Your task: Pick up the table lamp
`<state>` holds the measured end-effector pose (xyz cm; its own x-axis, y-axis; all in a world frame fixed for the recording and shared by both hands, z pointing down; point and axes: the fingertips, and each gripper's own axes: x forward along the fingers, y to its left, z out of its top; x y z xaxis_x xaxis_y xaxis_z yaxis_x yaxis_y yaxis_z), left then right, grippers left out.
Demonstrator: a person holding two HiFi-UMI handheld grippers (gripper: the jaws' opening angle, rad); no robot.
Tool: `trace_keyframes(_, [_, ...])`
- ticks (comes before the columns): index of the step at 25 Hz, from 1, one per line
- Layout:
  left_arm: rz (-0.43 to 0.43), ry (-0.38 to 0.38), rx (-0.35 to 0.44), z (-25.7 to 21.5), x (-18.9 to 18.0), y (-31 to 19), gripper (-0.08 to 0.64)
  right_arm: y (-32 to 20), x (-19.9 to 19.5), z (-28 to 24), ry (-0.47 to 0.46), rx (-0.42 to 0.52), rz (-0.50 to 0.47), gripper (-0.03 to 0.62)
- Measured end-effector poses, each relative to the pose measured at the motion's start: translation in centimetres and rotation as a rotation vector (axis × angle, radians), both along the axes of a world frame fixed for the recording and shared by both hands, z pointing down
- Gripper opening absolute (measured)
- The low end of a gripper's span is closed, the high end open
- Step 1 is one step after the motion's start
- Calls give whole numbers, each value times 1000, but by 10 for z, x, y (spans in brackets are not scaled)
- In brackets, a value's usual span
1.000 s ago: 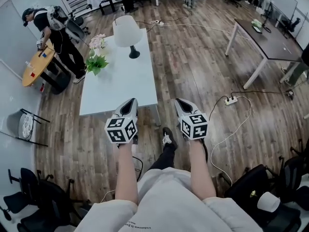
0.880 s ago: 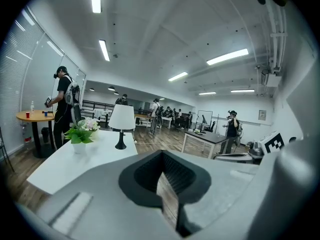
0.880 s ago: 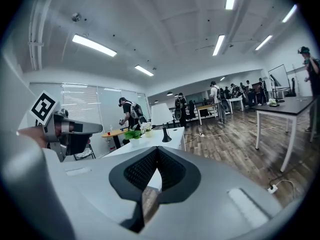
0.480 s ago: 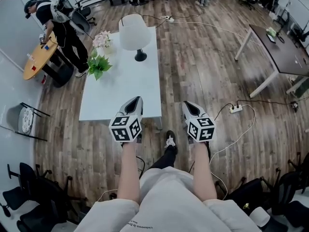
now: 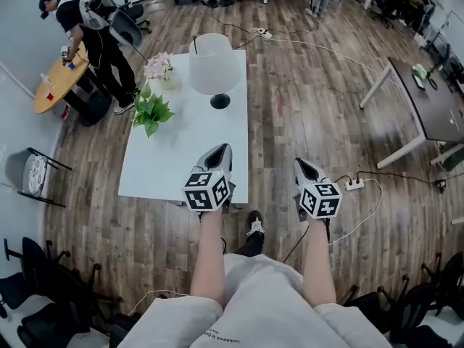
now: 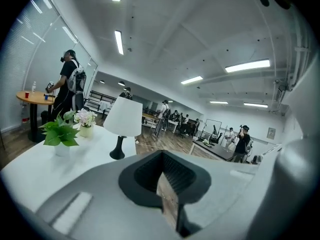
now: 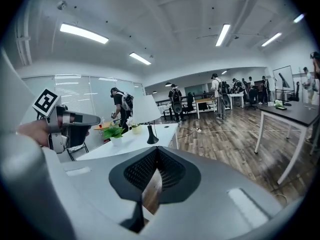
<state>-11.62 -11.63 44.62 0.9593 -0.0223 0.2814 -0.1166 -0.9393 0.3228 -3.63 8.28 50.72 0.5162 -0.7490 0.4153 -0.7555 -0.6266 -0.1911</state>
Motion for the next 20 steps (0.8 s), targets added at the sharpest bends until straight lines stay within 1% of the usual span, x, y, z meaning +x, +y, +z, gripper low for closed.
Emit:
trace_keyframes(2, [-7, -19, 9, 2, 10, -13, 0, -14, 16, 1, -10, -5, -10, 25])
trace_keyframes(4, [-23, -47, 24, 5, 18, -28, 0, -34, 27, 2, -17, -2, -43, 25])
trace_keyframes(7, [-34, -66, -6, 13, 36, -42, 0, -57, 40, 2, 11, -32, -106, 25])
trace_keyframes(9, [-51, -67, -19, 19, 48, -51, 0, -69, 50, 5, 31, -53, -140, 25])
trace_keyframes(13, [-99, -57, -46, 27, 68, -74, 0, -90, 73, 13, 33, -72, -185, 25])
trace_keyframes(17, [-133, -41, -51, 30, 87, -96, 0, -100, 96, 21, 13, -64, -183, 25])
trace_keyframes(20, [-158, -26, -47, 30, 105, -105, 0, -97, 116, 26, 12, -64, -176, 25])
